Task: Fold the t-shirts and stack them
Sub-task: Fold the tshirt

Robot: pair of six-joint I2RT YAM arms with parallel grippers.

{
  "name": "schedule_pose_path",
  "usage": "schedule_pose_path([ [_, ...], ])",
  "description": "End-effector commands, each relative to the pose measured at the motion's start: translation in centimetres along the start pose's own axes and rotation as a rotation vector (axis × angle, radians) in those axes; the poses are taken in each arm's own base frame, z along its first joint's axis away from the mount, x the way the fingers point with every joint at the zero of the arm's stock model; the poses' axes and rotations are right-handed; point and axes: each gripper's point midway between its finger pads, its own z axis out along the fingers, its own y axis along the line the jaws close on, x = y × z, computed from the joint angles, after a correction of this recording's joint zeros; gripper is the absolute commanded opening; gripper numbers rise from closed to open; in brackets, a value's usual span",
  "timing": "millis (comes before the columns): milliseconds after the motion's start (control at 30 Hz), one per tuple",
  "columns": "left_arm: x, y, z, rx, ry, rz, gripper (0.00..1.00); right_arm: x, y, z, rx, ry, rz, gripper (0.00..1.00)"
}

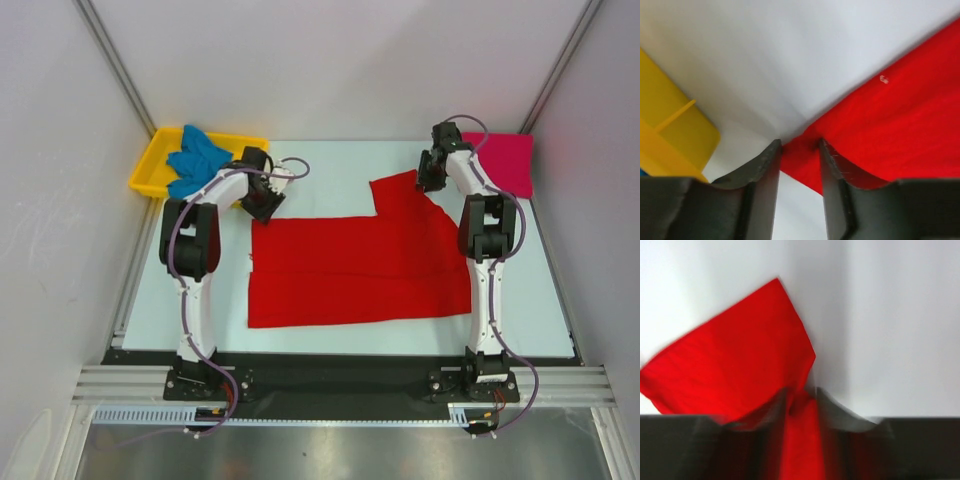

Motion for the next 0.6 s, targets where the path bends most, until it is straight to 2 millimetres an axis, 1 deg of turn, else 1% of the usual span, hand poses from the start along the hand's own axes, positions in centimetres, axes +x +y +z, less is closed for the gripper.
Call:
schedule_pose_path([
  [0, 1.5, -1.1, 0.3, 0.058, 0.051, 0.021, 0.39, -0.2, 0.5, 0.2, -0.013, 0.004, 0.026, 0.24],
  [67, 1.6, -1.3, 0.3, 0.067, 0.053, 0.028, 0.26, -0.3, 0.7, -0.3, -0.013, -0.001, 0.033, 0.14],
  [100, 1.5, -1.5, 0.2, 0.078, 0.045, 0.032, 0.06, -0.7, 0.8, -1.1, -0.016, -0.016, 0.031, 0.05],
  [133, 1.4, -1.5, -0.2, 0.078, 0.034, 0.038, 0.0, -0.9, 0.9, -1.6, -0.013, -0.025, 0.027, 0.01],
  [200, 1.0, -1.6, -0.7, 0.083, 0.011, 0.056, 0.0, -1.4, 0.7, -2.8, 0.0, -0.041, 0.02, 0.0],
  [233, 0.7, -1.5, -1.5, 0.07, -0.009, 0.062, 0.0, -2.5, 1.1, -4.7, -0.006, -0.078, 0.015, 0.0],
  [267, 0.5, -1.3, -1.9, 0.057, -0.024, 0.066, 0.0, -2.7, 1.2, -5.7, 0.0, -0.089, 0.002, 0.0],
  [300, -0.1, -0.9, -3.2, 0.026, -0.062, 0.073, 0.0, -3.1, 1.6, -7.8, 0.004, -0.116, -0.011, 0.0],
  [367, -0.7, -0.5, -4.6, -0.008, -0.1, 0.092, 0.0, -3.1, 1.9, -10.0, 0.011, -0.146, -0.039, 0.0],
  [400, -1.1, -0.2, -5.2, -0.029, -0.128, 0.098, 0.0, -2.9, 1.6, -10.9, 0.034, -0.157, -0.05, 0.0],
  [433, -0.5, -0.5, -5.3, -0.032, -0.124, 0.108, 0.0, -0.5, 0.9, -10.6, 0.063, -0.11, -0.058, 0.0],
  [467, -0.9, -0.2, -6.9, -0.063, -0.151, 0.128, 0.0, -1.0, 0.9, -13.4, 0.083, -0.161, -0.068, 0.0],
  [500, -0.7, -0.2, -7.3, -0.072, -0.157, 0.14, 0.0, -0.4, 0.6, -14.1, 0.1, -0.167, -0.078, 0.0],
  [533, 0.0, -0.6, -7.4, -0.069, -0.151, 0.148, 0.0, 0.7, 0.1, -14.8, 0.116, -0.16, -0.08, 0.0],
  [567, 0.2, -0.8, -7.9, -0.068, -0.156, 0.169, 0.0, 2.7, -0.8, -15.8, 0.145, -0.145, -0.078, 0.0],
])
